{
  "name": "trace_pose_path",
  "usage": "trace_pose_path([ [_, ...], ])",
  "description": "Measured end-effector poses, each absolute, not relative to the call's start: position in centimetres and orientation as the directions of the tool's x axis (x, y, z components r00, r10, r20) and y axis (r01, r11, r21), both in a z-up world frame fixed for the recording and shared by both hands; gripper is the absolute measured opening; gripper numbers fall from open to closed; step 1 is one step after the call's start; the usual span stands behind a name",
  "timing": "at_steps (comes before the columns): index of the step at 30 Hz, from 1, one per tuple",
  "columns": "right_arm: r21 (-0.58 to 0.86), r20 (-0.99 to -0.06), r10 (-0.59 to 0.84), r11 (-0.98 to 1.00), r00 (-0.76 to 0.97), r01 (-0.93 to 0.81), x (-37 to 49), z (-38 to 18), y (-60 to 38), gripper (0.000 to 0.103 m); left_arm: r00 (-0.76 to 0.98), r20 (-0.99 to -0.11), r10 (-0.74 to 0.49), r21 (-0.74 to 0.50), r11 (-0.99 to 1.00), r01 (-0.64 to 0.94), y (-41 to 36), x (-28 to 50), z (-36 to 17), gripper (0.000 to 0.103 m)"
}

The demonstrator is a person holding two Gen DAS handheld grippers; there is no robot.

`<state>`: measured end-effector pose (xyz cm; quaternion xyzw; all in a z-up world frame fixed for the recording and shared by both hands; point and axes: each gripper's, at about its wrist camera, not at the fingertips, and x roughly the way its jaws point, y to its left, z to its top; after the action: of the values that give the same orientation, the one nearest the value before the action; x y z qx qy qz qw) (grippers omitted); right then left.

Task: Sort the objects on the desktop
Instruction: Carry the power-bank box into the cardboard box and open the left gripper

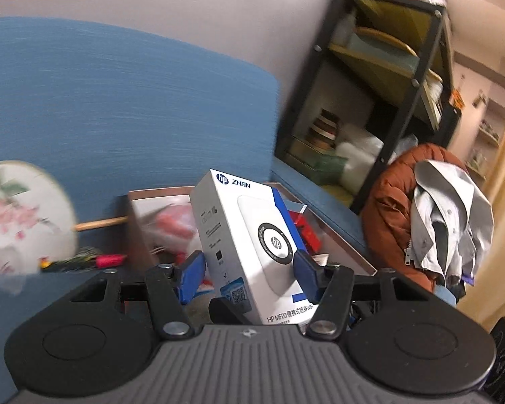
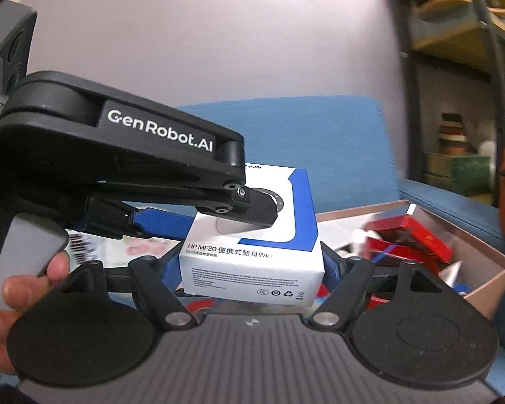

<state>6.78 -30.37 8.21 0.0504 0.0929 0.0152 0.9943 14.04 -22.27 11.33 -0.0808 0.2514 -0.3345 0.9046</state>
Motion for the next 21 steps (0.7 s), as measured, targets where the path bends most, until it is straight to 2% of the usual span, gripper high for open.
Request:
trace_pose_path([
  [8, 0.118, -0.239, -0.028, 0.991, 0.971, 0.058, 10.6, 7.4, -34.4, 0.076, 0.583, -0.440, -0.683, -0.361, 0.729, 0.581, -25.4, 18.4, 10.2, 0.059],
  [13, 0.098, -0.255, -0.062, 0.991, 0.965, 0.089, 13.4, 7.6, -35.8, 0.076, 0.602, -0.434, -0.670, -0.325, 0.740, 0.589, -27.2, 20.6, 10.5, 0.059],
  [15, 0.087, -0.259, -0.068, 0.992, 0.964, 0.094, 15.1, 7.7, -36.5, 0.075, 0.622, -0.447, -0.642, -0.296, 0.763, 0.575, -27.9, 21.4, 10.5, 0.065],
  [17, 0.074, -0.288, -0.059, 0.994, 0.956, 0.083, 16.6, 7.7, -37.0, 0.075, 0.605, -0.485, -0.631, -0.300, 0.770, 0.563, -27.8, 21.9, 10.2, 0.087],
  [21, 0.067, -0.256, -0.073, 0.993, 0.964, 0.093, 15.9, 6.8, -36.9, 0.088, 0.606, -0.470, -0.642, -0.308, 0.762, 0.569, -26.1, 21.1, 8.9, 0.091],
])
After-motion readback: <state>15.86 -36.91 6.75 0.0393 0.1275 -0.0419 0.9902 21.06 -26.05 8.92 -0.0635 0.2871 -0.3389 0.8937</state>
